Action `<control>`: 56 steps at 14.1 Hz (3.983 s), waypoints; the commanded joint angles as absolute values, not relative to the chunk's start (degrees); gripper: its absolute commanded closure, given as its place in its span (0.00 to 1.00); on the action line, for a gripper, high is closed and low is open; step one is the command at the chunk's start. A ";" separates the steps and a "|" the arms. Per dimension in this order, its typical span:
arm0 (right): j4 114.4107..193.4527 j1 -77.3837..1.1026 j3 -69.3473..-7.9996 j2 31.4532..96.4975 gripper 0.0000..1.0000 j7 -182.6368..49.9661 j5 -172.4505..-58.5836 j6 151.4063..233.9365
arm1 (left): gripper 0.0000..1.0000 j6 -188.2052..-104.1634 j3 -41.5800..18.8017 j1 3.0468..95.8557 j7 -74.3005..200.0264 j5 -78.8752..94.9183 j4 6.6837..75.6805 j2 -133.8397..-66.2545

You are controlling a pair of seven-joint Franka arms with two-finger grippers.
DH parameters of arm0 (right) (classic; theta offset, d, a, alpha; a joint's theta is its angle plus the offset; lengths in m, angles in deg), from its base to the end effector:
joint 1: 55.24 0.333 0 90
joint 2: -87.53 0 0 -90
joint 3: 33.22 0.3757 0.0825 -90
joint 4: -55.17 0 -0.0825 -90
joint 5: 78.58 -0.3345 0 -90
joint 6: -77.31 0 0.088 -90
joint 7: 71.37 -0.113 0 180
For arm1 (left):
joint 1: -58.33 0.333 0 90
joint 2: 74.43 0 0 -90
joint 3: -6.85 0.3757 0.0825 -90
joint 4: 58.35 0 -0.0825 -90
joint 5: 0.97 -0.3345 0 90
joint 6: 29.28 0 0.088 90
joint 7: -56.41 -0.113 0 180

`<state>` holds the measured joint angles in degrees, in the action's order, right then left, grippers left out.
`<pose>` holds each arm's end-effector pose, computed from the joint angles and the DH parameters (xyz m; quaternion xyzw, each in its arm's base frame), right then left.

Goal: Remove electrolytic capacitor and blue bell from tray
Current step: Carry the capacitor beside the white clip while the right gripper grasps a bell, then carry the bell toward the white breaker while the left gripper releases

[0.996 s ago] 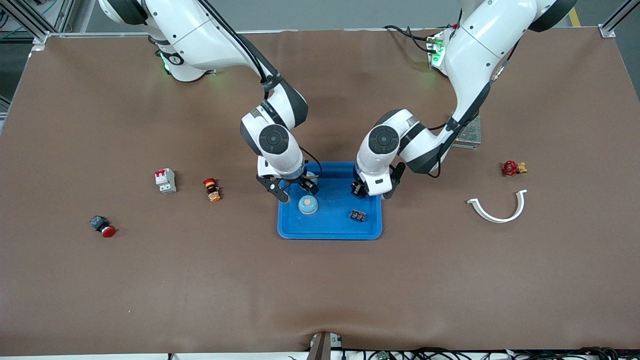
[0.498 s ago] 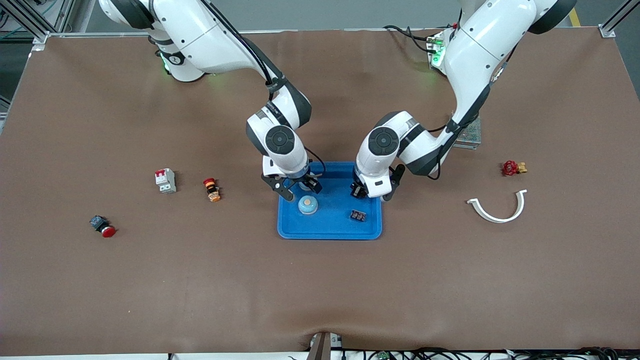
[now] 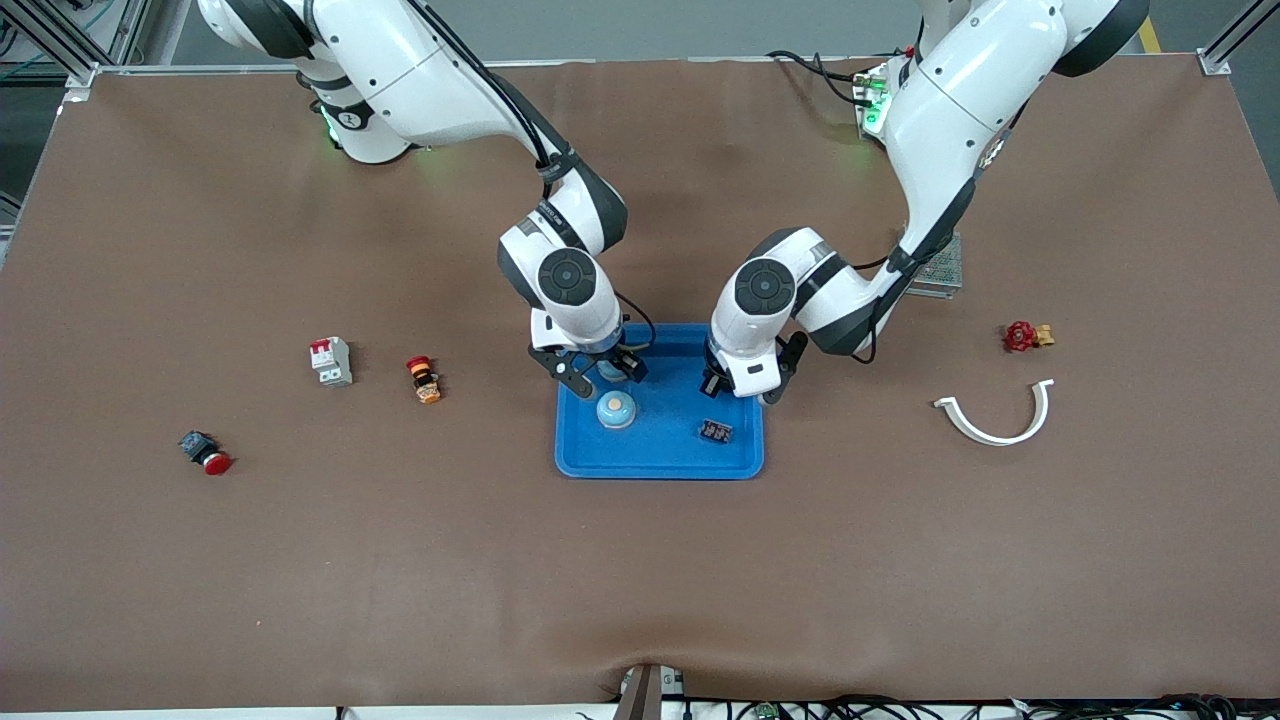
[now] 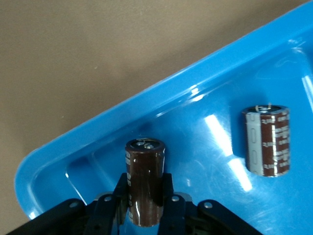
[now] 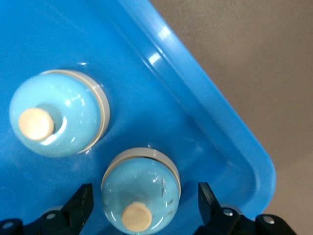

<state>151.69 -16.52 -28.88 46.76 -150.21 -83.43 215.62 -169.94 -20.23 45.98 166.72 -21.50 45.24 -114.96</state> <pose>0.5065 0.4619 0.2635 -0.9370 0.3452 0.0419 0.0339 0.5355 -0.3796 0.2642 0.8610 0.5071 -0.0282 0.0290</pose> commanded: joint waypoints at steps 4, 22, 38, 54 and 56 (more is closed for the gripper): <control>149.39 -14.64 -29.62 45.96 0.89 -151.17 -83.15 215.39 | 1.00 -165.36 -20.48 46.46 166.29 -24.00 44.31 -106.44; 149.66 -17.01 -29.80 46.04 0.06 -151.26 -83.24 215.39 | 1.00 -144.69 -22.77 64.20 138.43 -14.51 42.72 -97.89; 149.83 -17.62 -30.32 45.87 1.00 -150.73 -83.07 215.48 | 1.00 -144.42 -22.77 84.51 108.38 -14.07 49.22 -99.56; 139.02 -23.23 -30.24 51.57 1.00 -135.65 -83.24 192.30 | 1.00 -151.45 -22.42 90.05 97.11 -15.21 49.14 -108.61; 139.11 -25.52 -30.24 54.12 1.00 -128.45 -83.24 187.55 | 1.00 -152.50 -22.33 89.97 97.02 -15.21 48.87 -109.23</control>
<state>138.17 -22.85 -30.96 50.51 -134.89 -83.32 191.73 -151.69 -22.16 89.81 98.10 -15.17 49.68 -108.67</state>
